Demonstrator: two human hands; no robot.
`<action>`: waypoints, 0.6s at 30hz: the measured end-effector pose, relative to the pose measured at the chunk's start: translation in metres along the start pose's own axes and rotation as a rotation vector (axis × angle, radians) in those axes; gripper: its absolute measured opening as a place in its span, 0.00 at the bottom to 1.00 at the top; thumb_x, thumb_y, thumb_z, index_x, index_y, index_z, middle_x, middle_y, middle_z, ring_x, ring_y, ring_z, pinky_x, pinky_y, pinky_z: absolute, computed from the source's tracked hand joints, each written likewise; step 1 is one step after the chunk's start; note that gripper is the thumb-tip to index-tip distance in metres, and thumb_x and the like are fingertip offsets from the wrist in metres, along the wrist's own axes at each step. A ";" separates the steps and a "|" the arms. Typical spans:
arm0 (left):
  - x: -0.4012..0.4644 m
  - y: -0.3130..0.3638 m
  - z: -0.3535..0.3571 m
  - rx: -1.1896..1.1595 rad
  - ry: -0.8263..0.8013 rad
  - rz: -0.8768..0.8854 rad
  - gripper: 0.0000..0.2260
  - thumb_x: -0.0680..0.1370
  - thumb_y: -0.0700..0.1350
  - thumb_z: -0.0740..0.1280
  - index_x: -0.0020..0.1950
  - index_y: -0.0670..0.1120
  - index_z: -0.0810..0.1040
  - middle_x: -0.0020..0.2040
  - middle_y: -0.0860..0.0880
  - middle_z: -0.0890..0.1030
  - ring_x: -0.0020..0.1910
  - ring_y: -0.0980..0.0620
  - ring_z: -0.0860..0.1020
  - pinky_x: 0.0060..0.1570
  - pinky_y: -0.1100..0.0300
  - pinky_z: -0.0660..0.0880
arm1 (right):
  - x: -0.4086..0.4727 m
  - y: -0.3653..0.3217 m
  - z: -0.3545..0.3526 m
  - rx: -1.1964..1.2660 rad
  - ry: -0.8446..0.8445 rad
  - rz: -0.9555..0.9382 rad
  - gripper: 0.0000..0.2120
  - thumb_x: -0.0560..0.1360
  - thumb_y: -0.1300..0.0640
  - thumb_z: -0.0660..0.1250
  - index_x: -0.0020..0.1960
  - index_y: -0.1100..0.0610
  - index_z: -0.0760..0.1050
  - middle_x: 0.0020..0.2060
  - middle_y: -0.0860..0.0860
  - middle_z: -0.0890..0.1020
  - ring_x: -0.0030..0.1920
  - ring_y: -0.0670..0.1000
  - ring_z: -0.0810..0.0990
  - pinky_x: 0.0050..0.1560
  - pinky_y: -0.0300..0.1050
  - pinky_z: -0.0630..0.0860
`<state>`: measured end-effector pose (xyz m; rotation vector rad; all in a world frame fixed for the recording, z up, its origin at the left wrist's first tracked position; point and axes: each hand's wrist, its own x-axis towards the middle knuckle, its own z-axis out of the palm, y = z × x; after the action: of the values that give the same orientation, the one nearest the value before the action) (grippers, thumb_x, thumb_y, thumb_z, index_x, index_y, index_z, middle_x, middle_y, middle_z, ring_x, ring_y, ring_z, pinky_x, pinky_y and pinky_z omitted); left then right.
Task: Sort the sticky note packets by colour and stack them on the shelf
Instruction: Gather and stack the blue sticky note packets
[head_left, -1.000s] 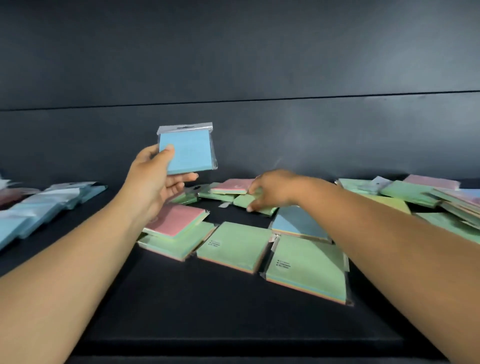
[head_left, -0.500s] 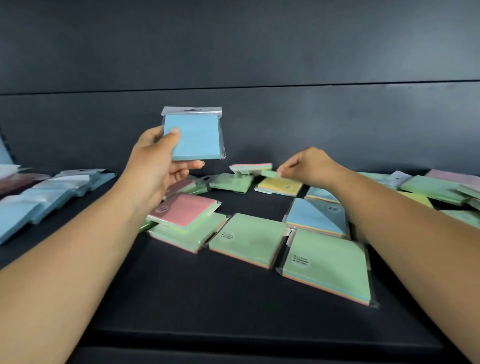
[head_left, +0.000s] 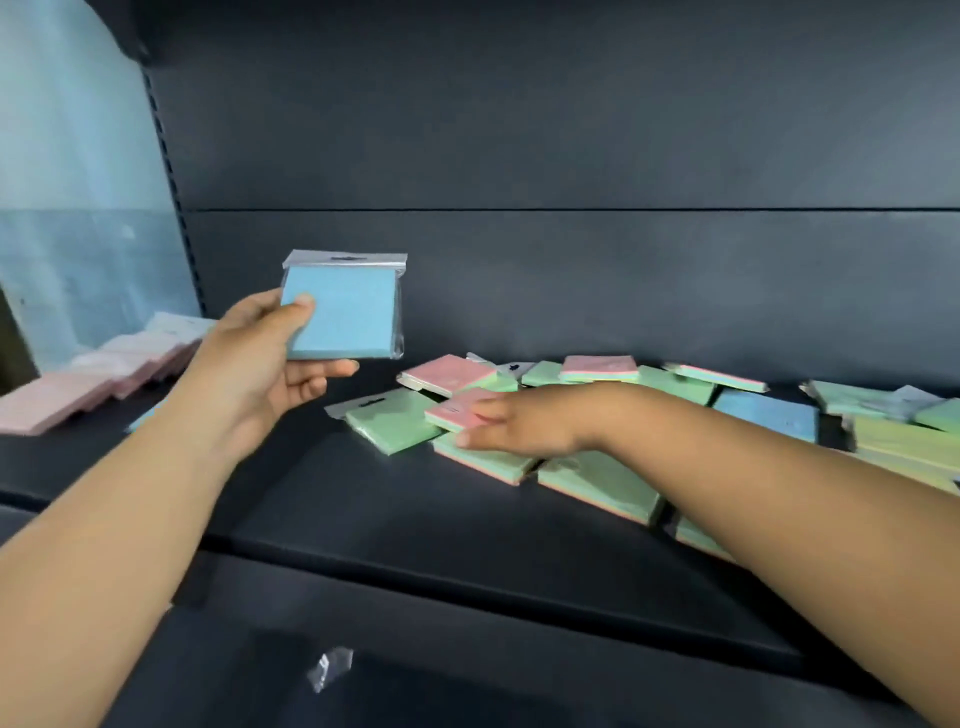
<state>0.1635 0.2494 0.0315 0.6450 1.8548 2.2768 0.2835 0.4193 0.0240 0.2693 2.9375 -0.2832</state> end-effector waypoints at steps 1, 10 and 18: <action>0.002 0.001 -0.008 -0.001 -0.002 -0.001 0.08 0.81 0.46 0.58 0.60 0.48 0.68 0.41 0.46 0.79 0.22 0.55 0.79 0.21 0.71 0.68 | 0.001 -0.001 0.000 -0.039 -0.023 0.060 0.29 0.78 0.37 0.49 0.76 0.46 0.52 0.75 0.45 0.57 0.75 0.50 0.57 0.73 0.44 0.54; 0.028 -0.004 -0.064 0.081 -0.183 0.021 0.03 0.81 0.47 0.58 0.52 0.52 0.71 0.41 0.47 0.81 0.25 0.53 0.81 0.23 0.67 0.71 | 0.003 -0.027 0.011 -0.086 0.174 0.559 0.27 0.77 0.35 0.47 0.54 0.52 0.75 0.56 0.54 0.76 0.55 0.54 0.73 0.57 0.46 0.67; 0.010 -0.011 -0.112 0.015 -0.258 0.044 0.04 0.80 0.47 0.59 0.53 0.54 0.71 0.40 0.48 0.82 0.25 0.52 0.80 0.26 0.65 0.72 | 0.027 -0.143 0.010 0.899 0.409 0.149 0.16 0.75 0.41 0.61 0.43 0.53 0.77 0.36 0.45 0.79 0.38 0.46 0.77 0.43 0.40 0.74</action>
<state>0.1067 0.1544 0.0066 0.9407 1.7531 2.0897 0.2304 0.2833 0.0340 0.7198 2.9089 -1.6861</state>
